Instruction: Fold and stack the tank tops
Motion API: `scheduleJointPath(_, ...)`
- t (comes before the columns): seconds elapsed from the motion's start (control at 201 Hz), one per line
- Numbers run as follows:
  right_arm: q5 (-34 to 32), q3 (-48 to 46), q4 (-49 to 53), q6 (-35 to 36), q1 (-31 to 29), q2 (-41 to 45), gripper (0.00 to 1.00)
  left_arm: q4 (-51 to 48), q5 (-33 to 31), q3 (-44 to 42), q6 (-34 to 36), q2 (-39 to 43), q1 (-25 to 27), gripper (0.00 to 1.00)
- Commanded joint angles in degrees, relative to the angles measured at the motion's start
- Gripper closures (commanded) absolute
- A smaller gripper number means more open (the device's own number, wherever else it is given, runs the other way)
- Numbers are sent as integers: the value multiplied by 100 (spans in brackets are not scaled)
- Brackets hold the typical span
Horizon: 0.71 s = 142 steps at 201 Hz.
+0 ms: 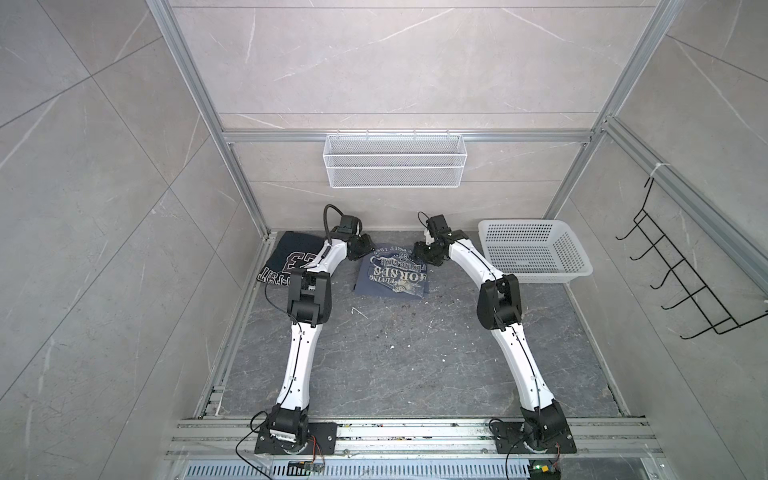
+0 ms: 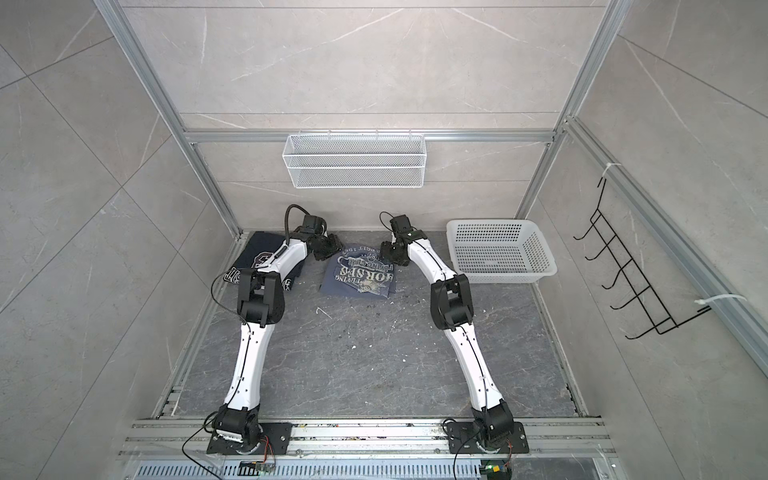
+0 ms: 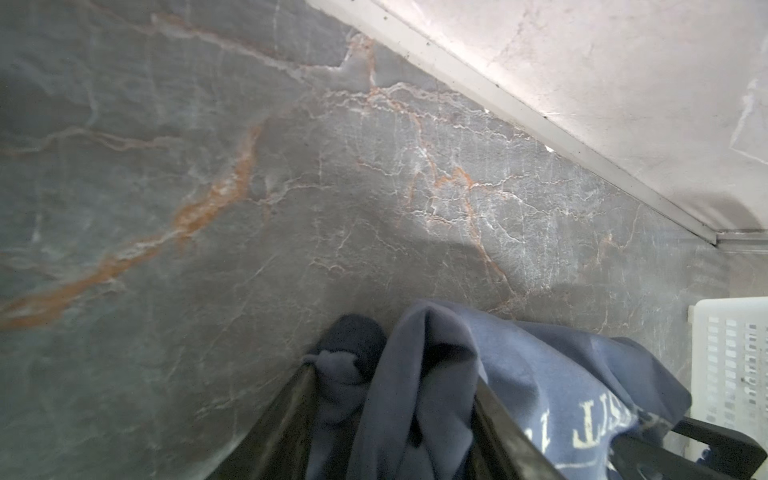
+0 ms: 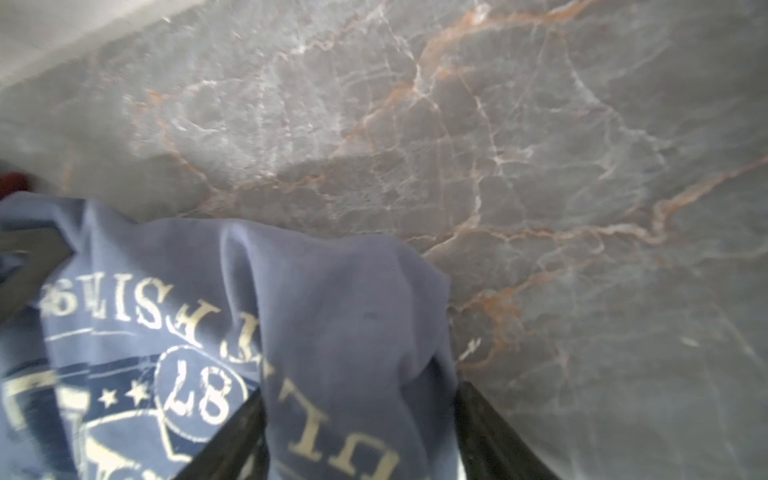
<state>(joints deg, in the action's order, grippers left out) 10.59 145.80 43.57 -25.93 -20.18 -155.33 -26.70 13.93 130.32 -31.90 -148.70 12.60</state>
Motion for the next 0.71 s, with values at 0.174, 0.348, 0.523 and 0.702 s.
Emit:
scheduleJointPath(0.174, -172, 178, 572, -315, 155, -411, 44, -579, -309, 58, -444, -283, -109, 48)
scheduleJointPath(0.348, -45, 215, 608, -287, 174, -311, 38, -406, -98, -262, -537, 121, -197, 40)
scheduleJointPath(0.523, 258, 266, 622, -236, 184, -61, 24, -407, 132, -285, -349, 653, -237, 24)
scheduleJointPath(0.702, 645, 199, 764, -232, 191, 221, 13, -301, 487, -831, -88, 1233, -287, 14)
